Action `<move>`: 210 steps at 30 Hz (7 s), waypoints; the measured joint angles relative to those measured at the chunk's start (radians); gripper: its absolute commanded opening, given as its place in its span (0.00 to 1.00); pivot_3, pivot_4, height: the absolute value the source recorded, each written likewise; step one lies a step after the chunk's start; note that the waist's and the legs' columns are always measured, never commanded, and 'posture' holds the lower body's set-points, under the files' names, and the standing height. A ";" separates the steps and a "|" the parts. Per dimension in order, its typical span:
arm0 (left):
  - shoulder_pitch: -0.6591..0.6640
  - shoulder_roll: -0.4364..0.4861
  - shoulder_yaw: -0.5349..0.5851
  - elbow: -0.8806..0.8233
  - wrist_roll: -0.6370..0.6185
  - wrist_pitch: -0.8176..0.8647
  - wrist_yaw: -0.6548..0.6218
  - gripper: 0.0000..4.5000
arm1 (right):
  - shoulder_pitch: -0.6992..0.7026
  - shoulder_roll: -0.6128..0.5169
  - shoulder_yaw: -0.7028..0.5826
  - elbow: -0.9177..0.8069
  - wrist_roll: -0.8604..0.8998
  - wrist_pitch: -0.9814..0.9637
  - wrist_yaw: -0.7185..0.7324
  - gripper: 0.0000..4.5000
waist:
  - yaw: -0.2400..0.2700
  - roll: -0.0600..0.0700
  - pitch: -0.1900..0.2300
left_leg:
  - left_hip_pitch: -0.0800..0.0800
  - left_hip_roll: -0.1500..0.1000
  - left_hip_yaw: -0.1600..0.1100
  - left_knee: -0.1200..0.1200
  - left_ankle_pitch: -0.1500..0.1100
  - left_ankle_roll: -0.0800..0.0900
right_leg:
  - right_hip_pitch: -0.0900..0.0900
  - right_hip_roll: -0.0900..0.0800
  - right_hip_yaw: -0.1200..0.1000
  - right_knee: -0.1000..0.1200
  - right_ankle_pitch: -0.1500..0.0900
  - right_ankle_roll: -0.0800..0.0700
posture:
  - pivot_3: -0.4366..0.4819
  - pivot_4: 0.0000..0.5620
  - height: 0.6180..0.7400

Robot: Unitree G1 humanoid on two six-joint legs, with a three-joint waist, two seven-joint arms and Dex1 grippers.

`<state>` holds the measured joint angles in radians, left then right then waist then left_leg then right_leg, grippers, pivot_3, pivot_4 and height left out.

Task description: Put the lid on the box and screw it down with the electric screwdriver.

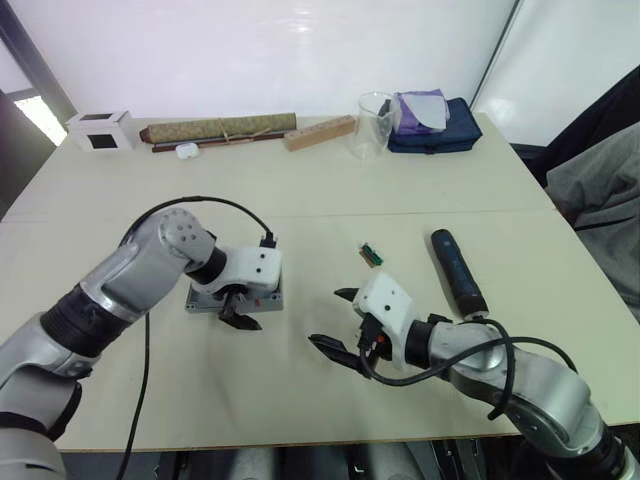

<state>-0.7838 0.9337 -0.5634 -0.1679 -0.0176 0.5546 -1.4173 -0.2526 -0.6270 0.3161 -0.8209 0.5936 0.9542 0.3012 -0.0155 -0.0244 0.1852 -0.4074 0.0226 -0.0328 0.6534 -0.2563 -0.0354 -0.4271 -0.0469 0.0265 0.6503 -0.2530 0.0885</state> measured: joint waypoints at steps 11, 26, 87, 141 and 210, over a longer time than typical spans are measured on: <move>0.007 -0.006 0.002 -0.005 0.007 0.020 -0.010 0.47 | -0.016 0.021 -0.006 0.012 -0.043 0.000 0.029 1.00 | 0.000 0.000 0.000 | 0.000 0.000 0.000 0.000 0.000 0.000 | 0.000 0.000 0.000 0.000 0.000 0.000 | 0.48 0.27 1.00; 0.015 -0.057 0.012 0.046 0.071 -0.003 -0.004 0.00 | -0.015 0.021 -0.029 0.003 -0.056 0.038 0.058 1.00 | 0.003 0.000 0.000 | 0.000 0.000 0.000 0.000 0.000 0.000 | 0.000 0.000 0.000 0.001 0.000 0.000 | 0.48 0.27 1.00; -0.092 -0.029 0.281 0.288 -0.225 1.052 0.565 0.63 | -0.314 -0.040 0.109 0.049 -0.169 -0.078 0.272 1.00 | 0.000 0.000 0.001 | -0.001 0.001 -0.001 0.009 -0.003 0.005 | 0.000 0.001 -0.002 0.007 0.000 -0.001 | 0.48 0.27 1.00; -0.098 -0.594 0.725 0.265 -0.432 0.128 0.901 0.03 | -0.660 0.513 -0.579 0.657 0.112 0.284 -0.164 1.00 | -0.005 0.005 -0.003 | -0.001 -0.001 0.000 0.008 -0.002 0.003 | -0.002 -0.001 0.000 0.010 0.001 -0.002 | 0.48 0.27 1.00; 0.160 -0.227 0.458 0.065 -0.552 0.343 0.397 0.01 | -0.204 0.041 0.137 0.881 -1.417 -1.641 -0.148 0.07 | -0.025 0.002 0.001 | 0.001 0.001 0.001 -0.003 0.001 -0.001 | -0.002 0.000 0.001 0.002 0.001 -0.002 | 0.48 0.27 1.00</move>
<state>-0.6237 0.7070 -0.1053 -0.1028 -0.5696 0.8979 -1.0205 -0.4567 -0.5855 0.4527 0.0606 -0.8236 -0.6865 0.1529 -0.0400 -0.0221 0.1864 -0.4064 0.0233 -0.0314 0.6508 -0.2557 -0.0365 -0.4290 -0.0469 0.0274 0.6518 -0.2522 0.0863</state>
